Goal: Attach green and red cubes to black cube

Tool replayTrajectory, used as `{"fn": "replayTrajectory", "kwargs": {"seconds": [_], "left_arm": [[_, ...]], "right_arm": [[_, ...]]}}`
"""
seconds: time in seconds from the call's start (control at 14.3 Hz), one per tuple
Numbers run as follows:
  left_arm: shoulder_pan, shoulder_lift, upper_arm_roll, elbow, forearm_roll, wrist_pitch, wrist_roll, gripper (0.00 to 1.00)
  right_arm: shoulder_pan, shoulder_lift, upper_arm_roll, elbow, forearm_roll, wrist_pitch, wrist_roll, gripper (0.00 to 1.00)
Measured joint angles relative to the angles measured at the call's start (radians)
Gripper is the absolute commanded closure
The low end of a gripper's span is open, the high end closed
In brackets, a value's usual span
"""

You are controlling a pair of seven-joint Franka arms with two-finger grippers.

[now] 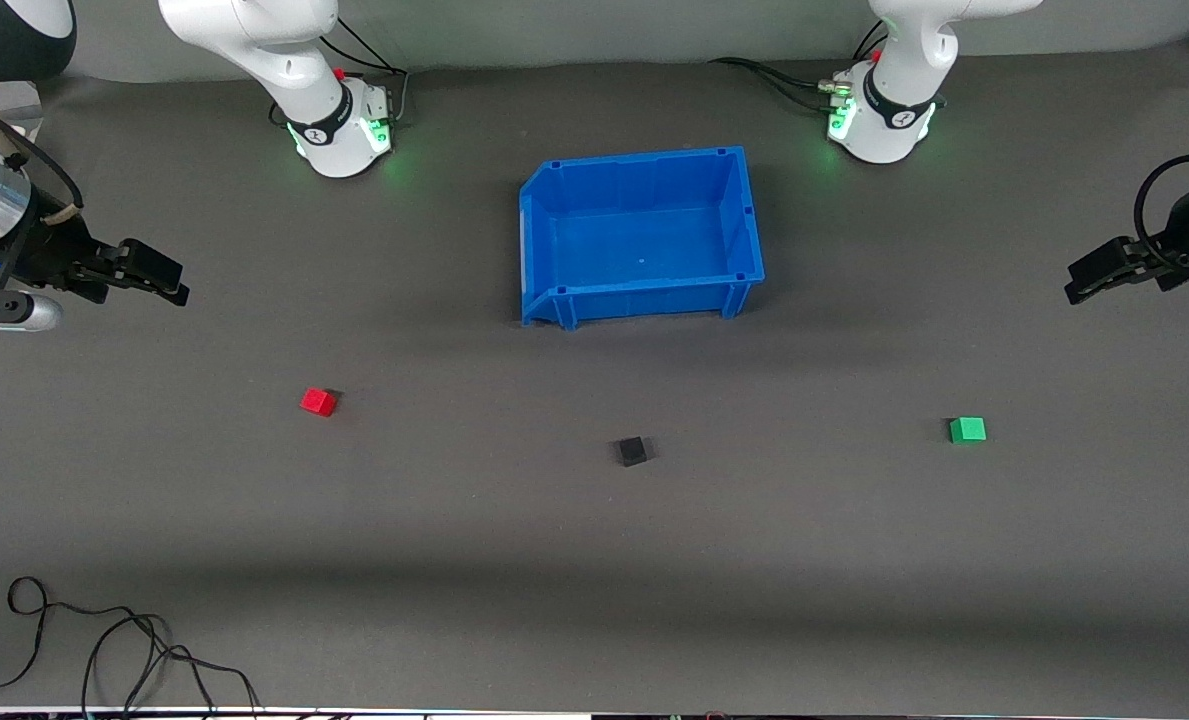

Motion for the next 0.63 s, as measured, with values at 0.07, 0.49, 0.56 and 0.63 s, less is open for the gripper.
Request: {"fn": "replayTrajectory", "kwargs": {"seconds": [0.07,0.49,0.56,0.63], "left_arm": [[0.0,0.0,0.0,0.0,-0.001,0.0,0.0,0.01],[-0.003,0.0,-0.005,0.0,-0.002,0.0,0.0,0.0],[-0.004,0.0,-0.007,-0.001,-0.002,0.0,0.0,0.0],[-0.004,0.0,-0.007,-0.002,-0.002,0.0,0.0,0.0]], "right_arm": [[0.0,0.0,0.0,0.0,0.0,0.0,0.0,0.0],[0.0,0.0,0.0,0.0,0.0,0.0,0.0,0.0],[0.0,0.0,0.0,0.0,0.0,-0.002,0.0,0.0],[0.0,0.0,0.0,0.0,0.0,-0.003,0.0,0.0]]}}
